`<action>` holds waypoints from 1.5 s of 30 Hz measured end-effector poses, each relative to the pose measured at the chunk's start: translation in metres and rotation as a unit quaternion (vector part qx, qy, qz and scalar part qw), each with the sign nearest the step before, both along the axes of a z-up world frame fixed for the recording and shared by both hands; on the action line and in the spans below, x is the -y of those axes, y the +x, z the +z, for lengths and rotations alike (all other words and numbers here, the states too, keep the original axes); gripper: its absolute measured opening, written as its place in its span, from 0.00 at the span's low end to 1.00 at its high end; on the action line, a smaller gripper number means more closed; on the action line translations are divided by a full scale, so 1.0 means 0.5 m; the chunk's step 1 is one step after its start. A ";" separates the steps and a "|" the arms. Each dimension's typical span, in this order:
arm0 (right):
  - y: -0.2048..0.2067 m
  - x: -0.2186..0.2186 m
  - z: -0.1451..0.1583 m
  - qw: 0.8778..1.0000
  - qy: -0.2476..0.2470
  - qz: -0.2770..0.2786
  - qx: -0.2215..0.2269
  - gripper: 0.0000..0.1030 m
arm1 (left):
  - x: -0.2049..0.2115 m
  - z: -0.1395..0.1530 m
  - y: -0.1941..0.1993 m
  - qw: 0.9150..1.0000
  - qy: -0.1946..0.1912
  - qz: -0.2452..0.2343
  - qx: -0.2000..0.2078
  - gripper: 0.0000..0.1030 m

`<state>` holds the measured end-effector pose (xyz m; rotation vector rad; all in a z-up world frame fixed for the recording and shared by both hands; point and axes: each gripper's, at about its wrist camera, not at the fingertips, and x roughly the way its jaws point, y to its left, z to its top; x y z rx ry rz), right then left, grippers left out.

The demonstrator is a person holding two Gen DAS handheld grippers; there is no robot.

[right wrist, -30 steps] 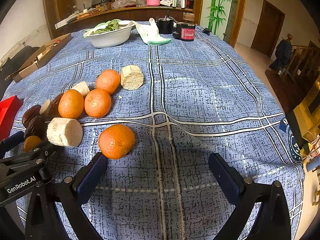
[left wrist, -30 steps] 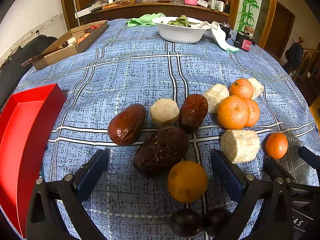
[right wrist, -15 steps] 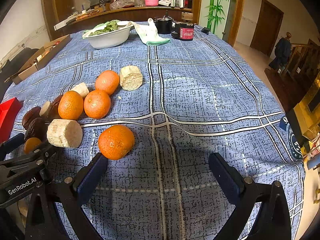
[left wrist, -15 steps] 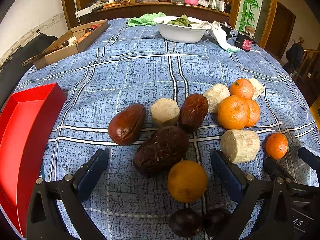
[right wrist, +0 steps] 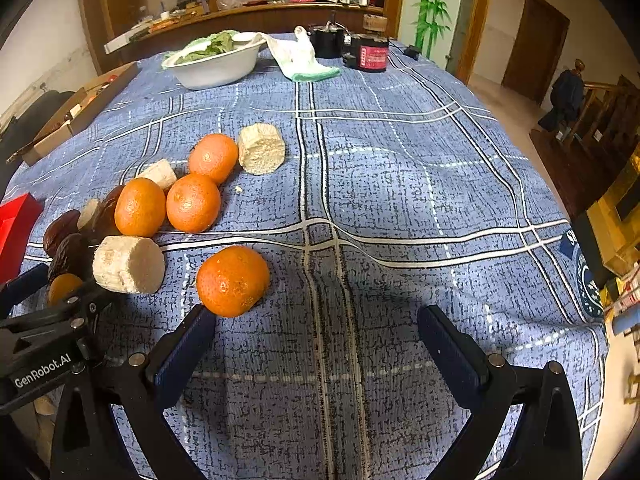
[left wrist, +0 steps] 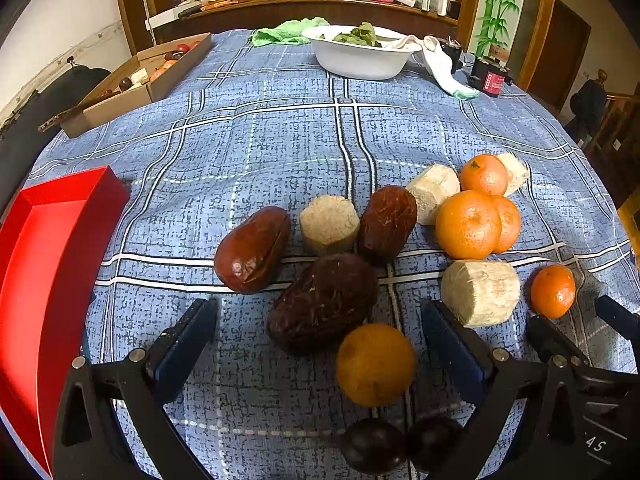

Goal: Organize fruits

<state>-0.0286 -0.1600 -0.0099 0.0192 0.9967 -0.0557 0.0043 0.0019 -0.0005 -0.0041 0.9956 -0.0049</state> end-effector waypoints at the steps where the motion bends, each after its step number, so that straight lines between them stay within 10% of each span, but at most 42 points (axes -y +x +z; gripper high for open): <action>1: -0.001 -0.001 0.000 1.000 0.000 -0.005 -0.001 1.00 | 0.000 0.000 0.000 1.000 0.001 -0.001 0.000 1.00; 9: -0.028 -0.005 0.010 0.999 -0.025 -0.047 0.008 0.99 | -0.047 0.031 -0.038 0.997 -0.068 -0.018 0.028 0.90; 21: -0.179 -0.040 0.226 0.983 0.036 -0.039 0.178 0.99 | -0.202 0.321 -0.278 0.962 -0.125 -0.078 0.228 0.90; 38: -0.254 -0.017 0.609 0.950 0.048 -0.001 0.310 1.00 | -0.378 0.645 -0.385 0.912 -0.050 0.004 0.406 1.00; 45: -0.176 -0.062 0.406 0.974 0.083 0.070 0.198 0.96 | -0.350 0.512 -0.268 0.943 -0.098 -0.019 0.318 1.00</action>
